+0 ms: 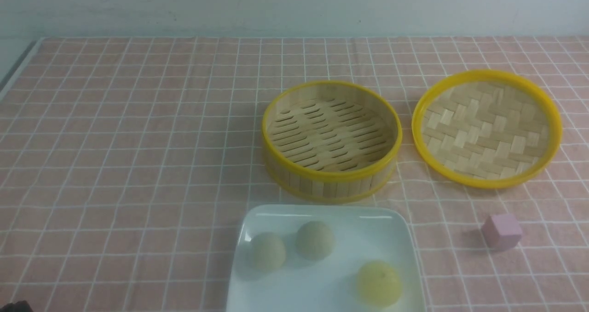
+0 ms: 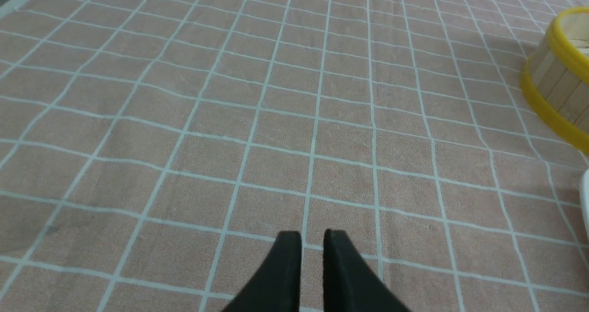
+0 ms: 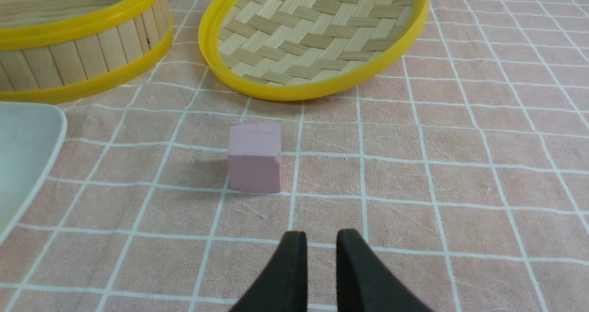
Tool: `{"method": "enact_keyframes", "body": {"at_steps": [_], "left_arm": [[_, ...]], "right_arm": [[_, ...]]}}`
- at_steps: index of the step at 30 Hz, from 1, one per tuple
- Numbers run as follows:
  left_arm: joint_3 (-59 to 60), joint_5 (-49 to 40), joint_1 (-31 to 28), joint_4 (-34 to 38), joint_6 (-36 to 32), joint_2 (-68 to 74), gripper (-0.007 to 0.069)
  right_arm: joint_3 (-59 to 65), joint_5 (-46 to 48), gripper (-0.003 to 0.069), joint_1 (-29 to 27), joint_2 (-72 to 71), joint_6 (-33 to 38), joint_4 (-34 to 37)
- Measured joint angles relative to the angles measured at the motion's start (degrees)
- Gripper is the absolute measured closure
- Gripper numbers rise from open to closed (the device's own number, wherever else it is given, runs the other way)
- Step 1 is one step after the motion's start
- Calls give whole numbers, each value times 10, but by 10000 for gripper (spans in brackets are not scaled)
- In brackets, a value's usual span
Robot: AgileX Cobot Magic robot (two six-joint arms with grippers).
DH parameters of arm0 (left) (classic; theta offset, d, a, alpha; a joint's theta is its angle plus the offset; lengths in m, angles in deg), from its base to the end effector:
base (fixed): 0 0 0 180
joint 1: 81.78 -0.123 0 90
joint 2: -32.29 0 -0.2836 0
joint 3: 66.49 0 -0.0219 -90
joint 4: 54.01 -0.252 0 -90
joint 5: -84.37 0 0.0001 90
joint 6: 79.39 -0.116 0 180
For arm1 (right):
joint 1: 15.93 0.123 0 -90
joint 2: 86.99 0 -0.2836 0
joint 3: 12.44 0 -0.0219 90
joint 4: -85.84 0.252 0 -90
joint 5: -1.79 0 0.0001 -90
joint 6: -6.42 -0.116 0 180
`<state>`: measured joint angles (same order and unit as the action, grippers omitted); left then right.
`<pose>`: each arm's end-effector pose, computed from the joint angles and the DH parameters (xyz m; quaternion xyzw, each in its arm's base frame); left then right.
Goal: Put the steamed buns into the plate on the pink tablecloth.
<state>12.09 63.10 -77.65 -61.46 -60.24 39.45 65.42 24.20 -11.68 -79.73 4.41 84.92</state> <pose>0.0793 -0.0002 0.1652 -0.0705 0.7999 -0.0659 0.5924 0.0783 0.0051 0.1671 -0.0199 0.8063 0.0254 0.5906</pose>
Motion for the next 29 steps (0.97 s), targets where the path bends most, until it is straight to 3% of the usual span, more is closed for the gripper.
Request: {"method": "enact_keyframes", "body": {"at_steps": [29], "left_arm": [[0,-1,0,0,0,0,503]], "right_arm": [[0,0,513,0,0,0,0]]}}
